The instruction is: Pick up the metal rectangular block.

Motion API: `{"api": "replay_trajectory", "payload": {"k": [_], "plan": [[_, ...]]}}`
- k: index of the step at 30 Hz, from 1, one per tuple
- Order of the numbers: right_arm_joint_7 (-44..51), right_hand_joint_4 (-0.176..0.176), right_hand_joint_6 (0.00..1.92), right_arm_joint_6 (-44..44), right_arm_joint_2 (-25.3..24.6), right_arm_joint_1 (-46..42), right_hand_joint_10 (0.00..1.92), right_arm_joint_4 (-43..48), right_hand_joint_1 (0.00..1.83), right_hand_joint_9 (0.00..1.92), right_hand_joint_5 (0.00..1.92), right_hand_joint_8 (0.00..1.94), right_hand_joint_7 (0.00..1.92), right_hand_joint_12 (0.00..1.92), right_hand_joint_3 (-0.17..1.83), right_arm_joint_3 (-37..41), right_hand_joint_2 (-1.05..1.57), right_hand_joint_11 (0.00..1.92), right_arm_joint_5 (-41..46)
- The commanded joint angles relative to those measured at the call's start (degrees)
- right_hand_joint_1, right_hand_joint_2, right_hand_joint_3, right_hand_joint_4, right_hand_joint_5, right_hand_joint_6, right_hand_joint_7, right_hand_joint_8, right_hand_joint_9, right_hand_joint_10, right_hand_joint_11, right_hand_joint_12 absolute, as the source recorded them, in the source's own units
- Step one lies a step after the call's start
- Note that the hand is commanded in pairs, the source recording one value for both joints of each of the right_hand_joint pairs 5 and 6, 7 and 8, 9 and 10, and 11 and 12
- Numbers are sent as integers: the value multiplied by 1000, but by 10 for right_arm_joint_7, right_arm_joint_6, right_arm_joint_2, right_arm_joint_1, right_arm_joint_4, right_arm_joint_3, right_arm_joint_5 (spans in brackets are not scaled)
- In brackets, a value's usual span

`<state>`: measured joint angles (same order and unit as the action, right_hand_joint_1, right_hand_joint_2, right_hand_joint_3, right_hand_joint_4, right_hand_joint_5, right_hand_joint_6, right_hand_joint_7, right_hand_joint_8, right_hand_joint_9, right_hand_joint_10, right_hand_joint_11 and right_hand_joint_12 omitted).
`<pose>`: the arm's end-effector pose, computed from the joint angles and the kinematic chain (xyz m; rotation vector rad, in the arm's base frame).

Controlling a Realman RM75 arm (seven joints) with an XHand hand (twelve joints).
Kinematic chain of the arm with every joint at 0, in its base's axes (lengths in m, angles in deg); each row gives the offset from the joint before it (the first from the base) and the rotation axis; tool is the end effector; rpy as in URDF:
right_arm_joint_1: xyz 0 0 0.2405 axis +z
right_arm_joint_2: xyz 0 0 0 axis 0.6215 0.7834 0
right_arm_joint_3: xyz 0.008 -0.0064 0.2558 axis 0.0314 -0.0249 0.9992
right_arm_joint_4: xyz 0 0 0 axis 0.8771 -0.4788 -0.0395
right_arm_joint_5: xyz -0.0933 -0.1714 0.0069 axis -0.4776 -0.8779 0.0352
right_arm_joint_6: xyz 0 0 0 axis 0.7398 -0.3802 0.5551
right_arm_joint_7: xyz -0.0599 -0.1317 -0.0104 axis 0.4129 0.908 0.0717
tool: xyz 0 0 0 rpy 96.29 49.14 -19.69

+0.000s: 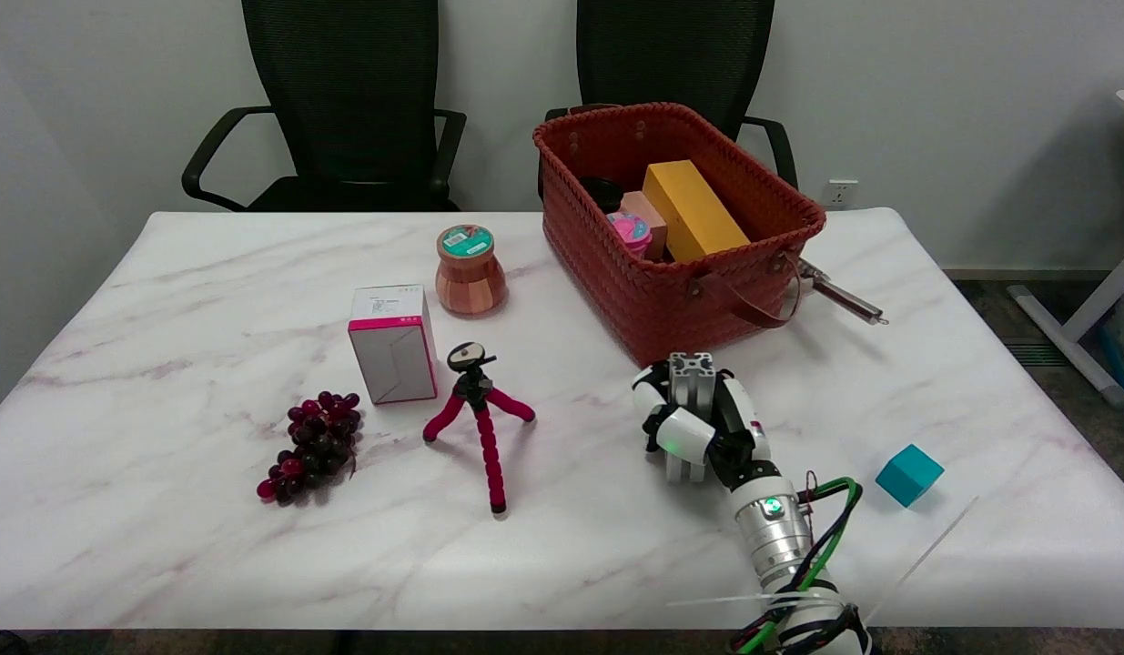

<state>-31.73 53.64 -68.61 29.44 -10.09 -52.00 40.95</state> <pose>-0.3364 -0.2300 0.2757 1.0974 -0.9713 1.2815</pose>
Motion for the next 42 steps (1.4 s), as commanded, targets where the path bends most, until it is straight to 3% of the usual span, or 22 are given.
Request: {"api": "replay_trajectory", "payload": {"k": [1, 5, 10, 29, 34, 42], "plan": [[-11, 0, 1230, 13, -1, 0, 1514, -5, 997, 1514, 1230, 1618, 1618, 1416, 822, 1, 1052, 1416, -10], [-11, 0, 1449, 24, -1, 0, 1565, -5, 959, 1565, 1449, 1675, 1675, 1527, 797, -1, 1155, 1527, -10], [-11, 0, 1905, 31, -2, 0, 1660, -4, 851, 1660, 1905, 1809, 1809, 1684, 682, 0, 1420, 1684, -11], [-13, 0, 1920, 45, -2, 2, 1809, 6, 832, 1809, 1920, 1920, 1920, 1857, 685, 23, 1527, 1857, -39], [-13, 0, 1920, 45, -3, 4, 1916, 13, 818, 1916, 1920, 1920, 1920, 1920, 718, 38, 1469, 1920, -44], [-9, 0, 1920, 30, -2, 18, 1920, 49, 834, 1920, 1920, 1920, 1920, 1920, 704, 73, 1430, 1920, -86]]}}
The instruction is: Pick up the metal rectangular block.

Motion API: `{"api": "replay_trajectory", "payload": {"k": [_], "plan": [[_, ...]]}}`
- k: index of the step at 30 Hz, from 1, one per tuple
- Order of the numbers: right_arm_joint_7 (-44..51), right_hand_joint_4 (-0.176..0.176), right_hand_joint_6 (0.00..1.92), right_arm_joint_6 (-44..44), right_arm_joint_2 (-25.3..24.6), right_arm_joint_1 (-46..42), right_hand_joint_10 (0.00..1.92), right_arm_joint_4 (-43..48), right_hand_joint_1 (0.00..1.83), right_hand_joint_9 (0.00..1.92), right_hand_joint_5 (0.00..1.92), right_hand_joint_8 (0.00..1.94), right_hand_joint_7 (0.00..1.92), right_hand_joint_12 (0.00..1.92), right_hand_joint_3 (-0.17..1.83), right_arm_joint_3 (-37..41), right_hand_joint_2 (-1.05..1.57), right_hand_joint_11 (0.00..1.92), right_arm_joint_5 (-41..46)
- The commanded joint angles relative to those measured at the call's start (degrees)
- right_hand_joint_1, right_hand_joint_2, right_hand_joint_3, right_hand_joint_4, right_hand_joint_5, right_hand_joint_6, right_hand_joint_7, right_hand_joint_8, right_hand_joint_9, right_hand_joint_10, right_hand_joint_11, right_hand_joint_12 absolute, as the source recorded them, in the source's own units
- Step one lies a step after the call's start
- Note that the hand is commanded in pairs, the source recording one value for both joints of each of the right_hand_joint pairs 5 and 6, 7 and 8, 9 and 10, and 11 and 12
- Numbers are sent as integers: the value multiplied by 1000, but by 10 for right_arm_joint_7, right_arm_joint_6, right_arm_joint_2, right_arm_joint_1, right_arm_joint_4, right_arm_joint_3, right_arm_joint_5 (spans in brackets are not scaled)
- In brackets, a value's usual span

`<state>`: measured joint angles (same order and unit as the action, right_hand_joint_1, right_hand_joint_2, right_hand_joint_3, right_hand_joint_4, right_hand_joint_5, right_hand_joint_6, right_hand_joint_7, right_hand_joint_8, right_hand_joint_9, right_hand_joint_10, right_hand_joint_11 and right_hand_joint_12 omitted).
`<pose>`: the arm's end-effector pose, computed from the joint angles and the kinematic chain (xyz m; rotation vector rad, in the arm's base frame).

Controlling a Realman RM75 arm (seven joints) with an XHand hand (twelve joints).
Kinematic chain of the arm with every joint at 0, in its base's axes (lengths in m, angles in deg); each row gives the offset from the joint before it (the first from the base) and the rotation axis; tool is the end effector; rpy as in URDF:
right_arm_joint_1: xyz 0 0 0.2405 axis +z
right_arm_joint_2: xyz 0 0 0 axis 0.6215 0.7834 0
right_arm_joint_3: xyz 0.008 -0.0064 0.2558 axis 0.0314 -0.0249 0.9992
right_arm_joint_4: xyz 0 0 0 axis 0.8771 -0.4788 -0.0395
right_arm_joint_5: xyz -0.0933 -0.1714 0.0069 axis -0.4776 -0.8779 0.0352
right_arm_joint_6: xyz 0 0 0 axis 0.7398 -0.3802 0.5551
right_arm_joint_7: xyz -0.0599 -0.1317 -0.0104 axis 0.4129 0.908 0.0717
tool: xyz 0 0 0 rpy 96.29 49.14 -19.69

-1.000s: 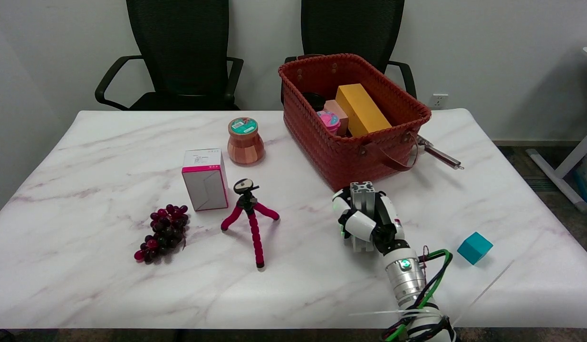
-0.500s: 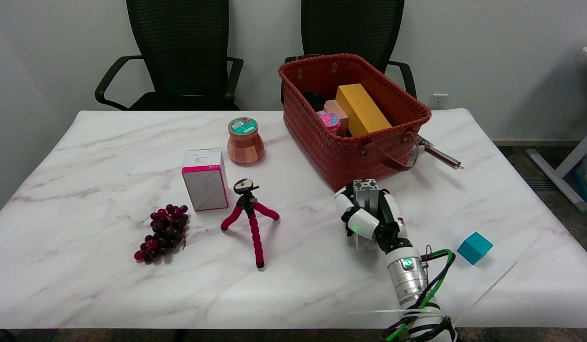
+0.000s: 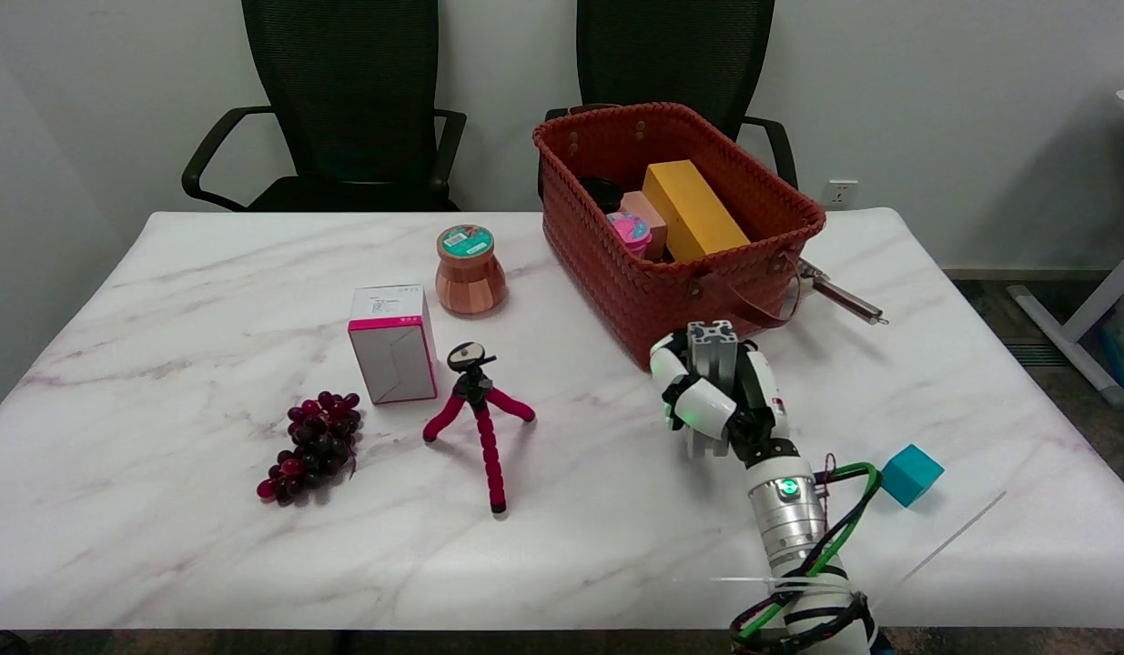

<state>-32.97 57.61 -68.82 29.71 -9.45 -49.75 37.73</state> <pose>-0.3170 -0.2340 0.2854 1.1327 -0.8713 1.3752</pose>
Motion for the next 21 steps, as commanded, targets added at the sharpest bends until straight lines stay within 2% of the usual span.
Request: {"api": "replay_trajectory", "payload": {"k": [1, 11, 21], "plan": [[4, 0, 1920, -16, 0, 18, 1920, 51, 834, 1920, 1920, 1920, 1920, 1920, 704, 57, 1431, 1920, -59], [1, 0, 1920, -106, 6, 47, 1920, 102, 829, 1920, 1920, 1920, 1920, 1920, 707, 142, 1442, 1920, -114], [0, 0, 1920, -110, 29, 141, 1920, 94, 820, 1920, 1920, 1920, 1920, 1907, 706, 144, 1459, 1907, -108]]}}
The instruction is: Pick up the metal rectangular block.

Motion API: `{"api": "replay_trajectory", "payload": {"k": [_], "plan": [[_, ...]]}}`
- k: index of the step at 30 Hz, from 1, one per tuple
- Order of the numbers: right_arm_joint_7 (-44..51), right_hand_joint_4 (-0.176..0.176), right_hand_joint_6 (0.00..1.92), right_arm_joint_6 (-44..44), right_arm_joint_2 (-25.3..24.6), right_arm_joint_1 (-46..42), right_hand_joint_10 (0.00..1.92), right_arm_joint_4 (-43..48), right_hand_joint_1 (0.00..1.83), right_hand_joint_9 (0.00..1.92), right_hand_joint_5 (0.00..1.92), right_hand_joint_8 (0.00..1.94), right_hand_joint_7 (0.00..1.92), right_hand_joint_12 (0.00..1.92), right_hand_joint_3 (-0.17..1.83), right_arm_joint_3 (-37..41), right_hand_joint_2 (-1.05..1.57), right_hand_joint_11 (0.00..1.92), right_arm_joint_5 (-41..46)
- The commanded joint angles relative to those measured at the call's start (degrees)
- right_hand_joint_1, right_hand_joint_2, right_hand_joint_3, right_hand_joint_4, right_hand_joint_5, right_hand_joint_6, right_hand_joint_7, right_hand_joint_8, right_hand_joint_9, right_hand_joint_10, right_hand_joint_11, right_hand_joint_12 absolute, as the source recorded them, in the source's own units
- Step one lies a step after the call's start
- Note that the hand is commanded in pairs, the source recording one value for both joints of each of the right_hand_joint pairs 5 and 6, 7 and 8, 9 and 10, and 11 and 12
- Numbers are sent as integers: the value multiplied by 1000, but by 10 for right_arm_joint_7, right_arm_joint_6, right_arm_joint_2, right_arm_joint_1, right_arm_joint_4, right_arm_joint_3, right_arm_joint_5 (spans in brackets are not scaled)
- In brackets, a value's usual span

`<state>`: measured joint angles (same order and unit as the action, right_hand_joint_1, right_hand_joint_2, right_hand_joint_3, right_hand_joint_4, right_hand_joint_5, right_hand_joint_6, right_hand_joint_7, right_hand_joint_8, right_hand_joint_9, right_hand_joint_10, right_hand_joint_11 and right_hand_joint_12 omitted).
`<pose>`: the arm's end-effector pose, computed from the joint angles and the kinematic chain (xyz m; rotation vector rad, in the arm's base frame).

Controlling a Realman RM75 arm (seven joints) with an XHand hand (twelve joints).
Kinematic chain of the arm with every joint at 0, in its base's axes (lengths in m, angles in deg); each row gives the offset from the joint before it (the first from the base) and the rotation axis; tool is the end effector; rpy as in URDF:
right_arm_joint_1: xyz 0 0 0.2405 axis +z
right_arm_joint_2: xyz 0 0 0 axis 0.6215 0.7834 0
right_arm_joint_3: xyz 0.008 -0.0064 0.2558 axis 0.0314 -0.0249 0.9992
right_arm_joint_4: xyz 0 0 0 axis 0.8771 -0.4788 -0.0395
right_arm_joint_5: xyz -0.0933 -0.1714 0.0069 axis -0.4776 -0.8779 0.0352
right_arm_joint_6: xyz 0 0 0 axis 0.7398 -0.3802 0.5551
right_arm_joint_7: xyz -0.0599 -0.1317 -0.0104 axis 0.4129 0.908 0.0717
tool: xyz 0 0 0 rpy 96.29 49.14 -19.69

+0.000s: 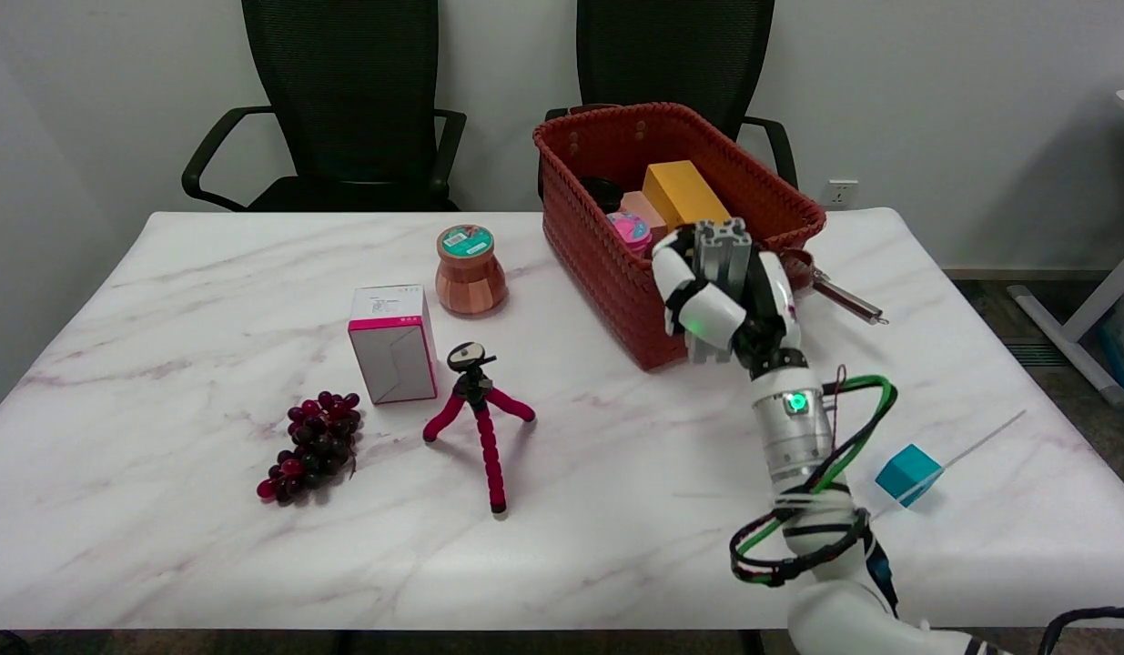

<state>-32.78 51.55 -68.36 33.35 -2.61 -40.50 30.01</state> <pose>-0.2518 -0.2719 0.2950 1.3000 -0.7458 1.4939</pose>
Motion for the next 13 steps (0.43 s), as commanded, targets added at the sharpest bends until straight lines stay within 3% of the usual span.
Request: {"api": "replay_trajectory", "payload": {"k": [1, 13], "plan": [[-3, 0, 1920, -52, 26, 118, 1920, 22, 819, 1920, 1920, 1920, 1920, 1902, 704, 53, 1464, 1902, -27], [-3, 0, 1874, -103, 35, 224, 1881, -47, 822, 1881, 1874, 1920, 1920, 1819, 653, 95, 1500, 1819, -3]]}}
